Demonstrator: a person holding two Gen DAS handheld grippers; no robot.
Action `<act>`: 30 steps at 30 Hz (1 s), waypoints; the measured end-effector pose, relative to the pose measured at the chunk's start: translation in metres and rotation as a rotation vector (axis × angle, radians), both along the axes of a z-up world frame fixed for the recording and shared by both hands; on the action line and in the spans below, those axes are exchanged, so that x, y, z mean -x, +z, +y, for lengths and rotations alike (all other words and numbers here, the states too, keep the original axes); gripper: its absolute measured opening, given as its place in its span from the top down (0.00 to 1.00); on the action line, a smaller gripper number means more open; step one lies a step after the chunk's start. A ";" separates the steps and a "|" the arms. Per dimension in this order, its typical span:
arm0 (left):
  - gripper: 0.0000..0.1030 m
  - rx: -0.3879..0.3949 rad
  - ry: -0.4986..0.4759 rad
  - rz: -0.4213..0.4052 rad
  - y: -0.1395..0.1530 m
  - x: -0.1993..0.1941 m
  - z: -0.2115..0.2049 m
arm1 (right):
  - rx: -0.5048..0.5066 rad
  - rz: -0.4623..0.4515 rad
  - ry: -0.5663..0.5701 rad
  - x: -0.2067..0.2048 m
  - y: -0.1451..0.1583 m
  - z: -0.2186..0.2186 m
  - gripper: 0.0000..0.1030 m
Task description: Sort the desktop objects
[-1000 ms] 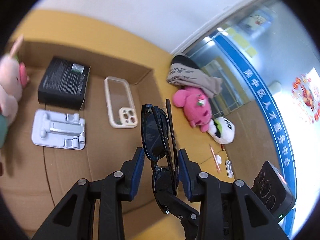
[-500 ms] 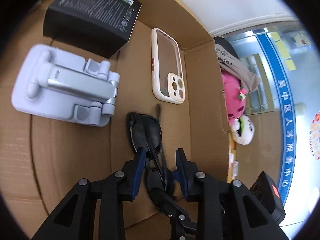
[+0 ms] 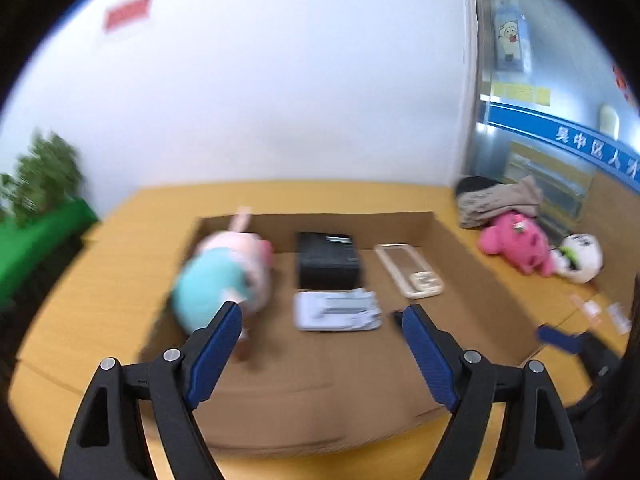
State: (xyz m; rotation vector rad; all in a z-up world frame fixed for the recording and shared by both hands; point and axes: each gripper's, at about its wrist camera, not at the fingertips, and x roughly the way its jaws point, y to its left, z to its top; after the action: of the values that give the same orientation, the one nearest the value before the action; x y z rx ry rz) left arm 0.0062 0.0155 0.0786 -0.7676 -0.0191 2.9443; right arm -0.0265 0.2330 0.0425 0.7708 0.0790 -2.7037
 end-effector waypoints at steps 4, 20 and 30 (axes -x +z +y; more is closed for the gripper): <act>0.20 0.021 0.057 -0.013 -0.032 -0.012 -0.010 | 0.052 -0.035 -0.056 0.003 -0.022 -0.002 0.00; 0.09 0.033 0.088 0.023 -0.078 -0.008 -0.010 | -0.004 0.081 -0.072 0.002 -0.038 -0.010 0.00; 0.01 0.030 0.052 0.012 -0.079 -0.006 -0.008 | -0.010 0.076 -0.072 0.001 -0.038 -0.011 0.00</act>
State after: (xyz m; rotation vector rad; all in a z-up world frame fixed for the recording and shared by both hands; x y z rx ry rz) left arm 0.0127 0.0079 -0.0006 -0.7652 0.0062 3.0048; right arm -0.0279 0.2215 0.0041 0.6862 0.0847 -2.8029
